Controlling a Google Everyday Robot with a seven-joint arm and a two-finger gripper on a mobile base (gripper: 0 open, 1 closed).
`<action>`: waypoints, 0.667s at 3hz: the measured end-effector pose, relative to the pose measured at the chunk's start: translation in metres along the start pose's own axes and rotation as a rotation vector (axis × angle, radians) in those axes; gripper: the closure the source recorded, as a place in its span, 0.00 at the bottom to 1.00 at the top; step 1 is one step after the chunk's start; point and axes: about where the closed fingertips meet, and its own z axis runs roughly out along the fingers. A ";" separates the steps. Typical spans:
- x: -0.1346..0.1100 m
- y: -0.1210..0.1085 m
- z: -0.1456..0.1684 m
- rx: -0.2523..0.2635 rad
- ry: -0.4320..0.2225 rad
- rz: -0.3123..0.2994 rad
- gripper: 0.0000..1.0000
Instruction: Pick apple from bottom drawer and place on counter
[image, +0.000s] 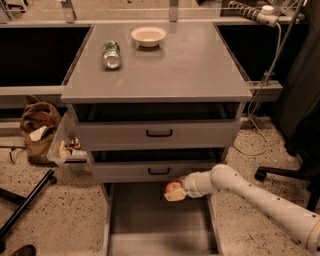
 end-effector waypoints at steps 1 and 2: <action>-0.019 0.006 -0.033 0.035 -0.066 -0.020 1.00; -0.052 0.024 -0.102 0.075 -0.171 -0.066 1.00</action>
Offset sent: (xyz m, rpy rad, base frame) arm -0.0464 -0.0799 0.2179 0.1602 -0.3251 -0.0967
